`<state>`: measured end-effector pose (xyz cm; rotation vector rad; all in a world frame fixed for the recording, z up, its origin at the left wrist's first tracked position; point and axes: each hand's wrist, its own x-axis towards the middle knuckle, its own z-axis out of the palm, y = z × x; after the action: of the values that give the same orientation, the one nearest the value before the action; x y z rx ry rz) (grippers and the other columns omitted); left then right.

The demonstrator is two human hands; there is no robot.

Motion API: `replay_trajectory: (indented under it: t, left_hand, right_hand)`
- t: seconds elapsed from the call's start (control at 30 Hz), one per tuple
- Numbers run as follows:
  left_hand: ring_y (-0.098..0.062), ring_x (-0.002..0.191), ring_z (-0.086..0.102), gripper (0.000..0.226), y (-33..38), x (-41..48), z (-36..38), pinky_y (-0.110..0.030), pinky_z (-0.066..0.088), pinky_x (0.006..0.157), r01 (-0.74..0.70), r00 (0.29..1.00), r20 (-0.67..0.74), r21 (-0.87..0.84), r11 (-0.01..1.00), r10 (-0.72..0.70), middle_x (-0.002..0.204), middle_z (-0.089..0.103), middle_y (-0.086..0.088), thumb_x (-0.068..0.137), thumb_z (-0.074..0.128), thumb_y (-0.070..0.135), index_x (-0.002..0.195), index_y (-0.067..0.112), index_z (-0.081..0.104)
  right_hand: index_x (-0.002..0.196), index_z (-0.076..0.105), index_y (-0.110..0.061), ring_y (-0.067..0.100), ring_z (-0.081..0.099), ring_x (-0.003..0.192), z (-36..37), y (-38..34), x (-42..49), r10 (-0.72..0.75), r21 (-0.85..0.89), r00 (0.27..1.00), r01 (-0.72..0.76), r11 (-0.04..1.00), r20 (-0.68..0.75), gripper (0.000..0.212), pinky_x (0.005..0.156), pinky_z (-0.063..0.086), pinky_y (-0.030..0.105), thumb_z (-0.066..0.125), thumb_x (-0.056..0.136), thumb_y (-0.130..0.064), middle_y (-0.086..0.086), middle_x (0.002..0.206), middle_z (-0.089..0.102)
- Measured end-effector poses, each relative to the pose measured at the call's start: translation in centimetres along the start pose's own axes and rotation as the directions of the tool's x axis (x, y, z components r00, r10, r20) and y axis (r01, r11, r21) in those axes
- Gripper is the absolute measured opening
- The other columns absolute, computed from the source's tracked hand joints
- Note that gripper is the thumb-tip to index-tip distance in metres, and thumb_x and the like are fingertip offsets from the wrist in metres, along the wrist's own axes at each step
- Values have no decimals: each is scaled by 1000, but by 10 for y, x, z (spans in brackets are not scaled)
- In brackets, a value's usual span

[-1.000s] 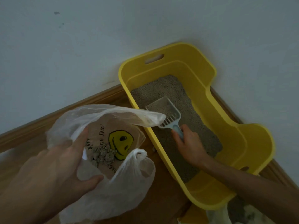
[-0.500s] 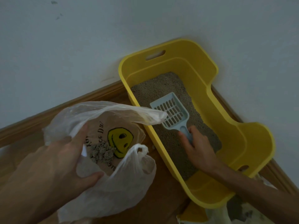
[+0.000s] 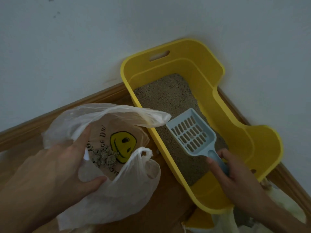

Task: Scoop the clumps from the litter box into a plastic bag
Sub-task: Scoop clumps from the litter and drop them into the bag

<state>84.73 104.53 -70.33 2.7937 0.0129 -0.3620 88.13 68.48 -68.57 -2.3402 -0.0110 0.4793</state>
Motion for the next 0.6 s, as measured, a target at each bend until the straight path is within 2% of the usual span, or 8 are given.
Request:
replay_trajectory:
  t: [0.1, 0.17, 0.2, 0.27, 0.33, 0.47, 0.6]
  left_hand:
    - [-18, 50, 55, 109, 2, 0, -2, -37, 53, 48, -15, 1000, 5, 27, 1000, 14, 61, 52, 14, 47, 16, 101, 139, 54, -22]
    - [-19, 51, 55, 111, 1, 0, -2, -38, 53, 48, -7, 1000, 12, 49, 999, 6, 64, 54, 12, 48, 17, 101, 140, 53, -22]
    - [-20, 52, 56, 112, 1, 0, -3, -38, 53, 48, 4, 1000, 22, 58, 998, -5, 65, 56, 10, 47, 17, 101, 141, 52, -21]
    - [-19, 53, 55, 115, -1, -2, -4, -38, 53, 49, 6, 999, 38, 56, 998, -8, 63, 53, 11, 46, 19, 101, 142, 50, -19]
    - [-17, 52, 54, 117, 0, -3, -5, -37, 53, 49, 8, 998, 55, 39, 999, -10, 62, 51, 13, 44, 23, 101, 141, 52, -22]
    - [-18, 55, 58, 124, -2, -6, -8, -37, 54, 51, 14, 998, 57, 55, 998, -17, 67, 57, 13, 38, 40, 93, 133, 57, -32]
    - [-23, 57, 61, 123, -7, -11, -12, -38, 54, 51, 10, 999, 37, 37, 999, -12, 65, 55, 12, 38, 47, 84, 132, 60, -28]
  right_hand:
    - [80, 56, -20, 7, 37, 39, -4, -3, -14, 28, 12, 999, -28, 1000, 18, 32, 39, 26, 17, 48, 78, -51, -6, 49, 47]
    - [77, 56, -30, 6, 37, 38, -6, -6, -22, 17, 22, 999, -18, 1000, 41, 32, 40, 25, 17, 47, 78, -61, -4, 47, 48]
    - [78, 56, -34, 6, 37, 38, -7, -8, -25, 6, 22, 998, -8, 1000, 55, 37, 40, 24, 16, 46, 78, -69, -3, 47, 49]
    - [82, 53, -42, 5, 40, 38, -8, -9, -28, -5, 12, 997, 4, 1000, 73, 51, 39, 25, 13, 40, 65, -89, -3, 50, 51]
    - [84, 52, -45, 5, 42, 39, -9, -11, -28, -3, -14, 995, 4, 1000, 97, 63, 40, 27, 12, 32, 56, -97, -1, 56, 56]
    - [90, 49, -46, 6, 48, 43, -5, -22, -25, -60, -67, 983, 72, 995, 174, 64, 40, 30, 11, 28, 58, -97, -7, 62, 60]
    - [94, 48, -43, 8, 51, 50, -2, -37, -21, -112, -118, 968, 141, 983, 227, 63, 42, 32, 12, 28, 62, -94, -14, 67, 60]
